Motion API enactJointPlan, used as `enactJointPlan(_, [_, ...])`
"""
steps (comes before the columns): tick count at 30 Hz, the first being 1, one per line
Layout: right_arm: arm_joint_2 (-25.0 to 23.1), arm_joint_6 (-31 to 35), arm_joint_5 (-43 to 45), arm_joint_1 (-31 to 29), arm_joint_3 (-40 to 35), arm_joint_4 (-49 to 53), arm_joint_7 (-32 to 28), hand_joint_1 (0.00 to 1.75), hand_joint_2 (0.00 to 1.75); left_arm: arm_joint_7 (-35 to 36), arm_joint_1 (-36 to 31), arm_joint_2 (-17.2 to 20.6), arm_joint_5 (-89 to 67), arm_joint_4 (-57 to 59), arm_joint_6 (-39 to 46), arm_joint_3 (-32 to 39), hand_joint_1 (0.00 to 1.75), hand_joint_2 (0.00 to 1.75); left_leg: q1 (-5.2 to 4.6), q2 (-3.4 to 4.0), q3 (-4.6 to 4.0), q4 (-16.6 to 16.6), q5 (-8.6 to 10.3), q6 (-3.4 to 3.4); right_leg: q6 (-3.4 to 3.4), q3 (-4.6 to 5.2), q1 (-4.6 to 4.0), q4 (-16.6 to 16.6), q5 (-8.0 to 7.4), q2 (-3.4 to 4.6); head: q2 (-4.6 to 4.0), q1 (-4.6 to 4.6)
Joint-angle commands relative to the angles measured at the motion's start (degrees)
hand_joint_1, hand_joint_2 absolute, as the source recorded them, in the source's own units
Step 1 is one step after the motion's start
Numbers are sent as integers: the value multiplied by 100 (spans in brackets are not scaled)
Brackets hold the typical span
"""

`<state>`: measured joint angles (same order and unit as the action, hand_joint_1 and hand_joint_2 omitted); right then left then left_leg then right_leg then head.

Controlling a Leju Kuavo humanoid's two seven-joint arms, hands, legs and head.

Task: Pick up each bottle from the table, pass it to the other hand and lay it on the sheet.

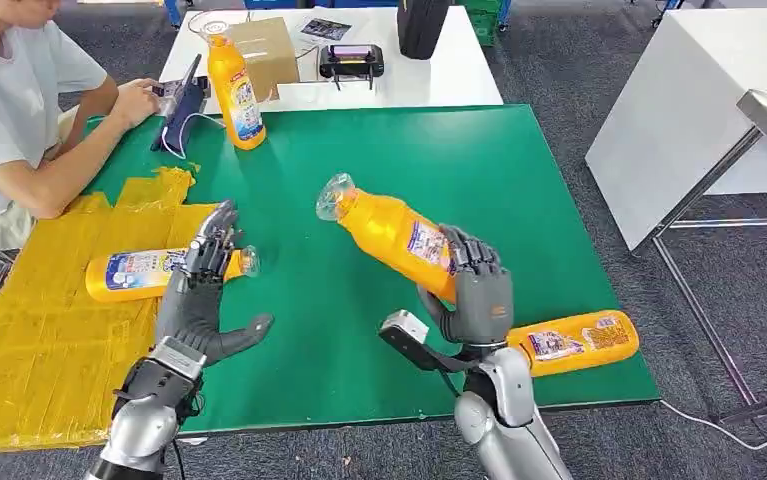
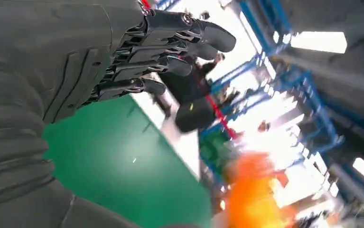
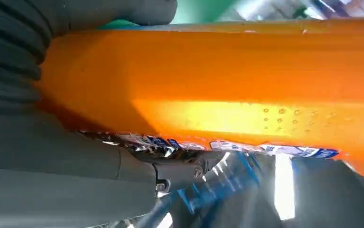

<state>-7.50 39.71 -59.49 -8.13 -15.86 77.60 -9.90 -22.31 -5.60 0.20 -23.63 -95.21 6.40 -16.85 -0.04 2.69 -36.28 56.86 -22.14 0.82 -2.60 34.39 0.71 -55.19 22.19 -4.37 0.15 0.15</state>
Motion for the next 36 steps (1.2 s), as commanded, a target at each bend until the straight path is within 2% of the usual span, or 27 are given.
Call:
enactJointPlan(1, [-790,29,481,508,1543,1464,-1063,175,175,90,-299,295,-18,608,-74,-405,0,175,4,-27,17,1,-14,-10,10,-17,2,-4,17,17,0,-2])
enactJointPlan(2, [-790,29,481,508,1543,1464,-1063,175,175,90,-299,295,-18,608,-74,-405,0,175,3,-26,12,-1,-10,-8,9,-9,3,-3,14,9,0,-2])
enactJointPlan(4, [-989,29,793,510,1668,1510,-1548,175,175,141,-324,314,125,645,-214,-437,0,175,6,-30,15,0,-12,-8,13,-10,2,-2,19,12,0,2])
enactJointPlan(5, [-1000,29,814,512,1644,1467,-1594,175,175,141,-330,312,181,660,-254,-442,0,175,5,-21,11,0,-11,-9,12,-5,2,-2,16,17,0,0])
enactJointPlan(7, [-967,29,833,506,1551,1397,-1559,175,175,137,-340,312,201,679,-268,-450,0,175,4,-11,8,-3,-9,-8,10,-2,1,1,10,17,0,0])
enactJointPlan(8, [-582,29,1102,429,938,1167,-1222,175,175,111,-373,315,265,704,-338,-481,0,175,4,-11,6,-5,-7,-8,10,0,1,2,9,13,0,0])
enactJointPlan(10, [-582,29,1102,429,938,1167,-1222,175,175,111,-373,315,265,704,-338,-481,0,175,9,-13,18,-4,-12,-10,13,-12,-1,5,11,25,0,0])
enactJointPlan(11, [-244,-488,1605,249,206,864,-883,175,175,82,-417,319,358,696,-439,-528,0,175,9,-14,15,-3,-11,-9,12,-10,-2,5,12,21,0,0])
enactJointPlan(12, [-96,-1550,2683,146,-145,748,-721,175,175,50,-449,329,424,696,-494,-549,0,175,10,-15,28,-4,-18,-12,16,-20,-1,4,16,39,0,-2])
enactJointPlan(13, [-66,-1844,2899,26,-366,506,-684,175,175,36,-488,331,458,706,-522,-564,0,175,7,0,13,-3,-11,-8,11,-4,-1,5,6,34,0,0])
enactJointPlan(14, [57,-2035,2553,-200,-873,95,-678,175,175,1,-542,323,525,709,-595,-589,0,175,11,-2,24,1,-19,-11,15,-16,-2,3,12,50,0,0])
enactJointPlan(15, [-3,-1955,2508,-230,-927,-22,-670,175,175,-1,-556,316,528,707,-598,-594,0,175,10,9,21,-3,-16,-10,13,-12,-2,5,7,53,0,-2])
enactJointPlan(16, [-1,-2382,2657,-338,-1224,-279,-633,175,175,-3,-600,316,564,705,-657,-628,0,175,10,15,18,-5,-13,-10,13,-10,-3,7,3,53,0,0])
enactJointPlan(23, [-57,-2390,1821,-670,-2360,-1090,-467,175,175,46,-703,294,659,726,-767,-690,0,175,20,-2,22,-8,-10,-11,14,-18,-10,8,10,34,0,0])
enactJointPlan(25, [-90,-2341,1767,-647,-2438,-1099,-417,175,175,47,-722,299,656,784,-769,-687,0,175,18,4,22,-7,-12,-10,13,-17,-9,6,11,41,0,0])
enactJointPlan(26, [-49,-2147,1351,-661,-2655,-1085,-346,175,175,77,-717,276,703,825,-765,-643,0,175,17,1,13,-6,-8,-9,12,-10,-10,5,9,30,0,0])
enactJointPlan(30, [-50,-2128,1311,-653,-2686,-1078,-333,175,175,77,-718,276,704,836,-765,-639,0,175,21,-16,25,-5,-16,-12,17,-25,-9,4,20,36,0,0])
enactJointPlan(36, [-9,-1874,779,-633,-2962,-1054,-91,175,175,105,-718,238,749,955,-783,-592,0,175,20,-19,20,-3,-16,-13,18,-20,-8,2,21,35,0,2])
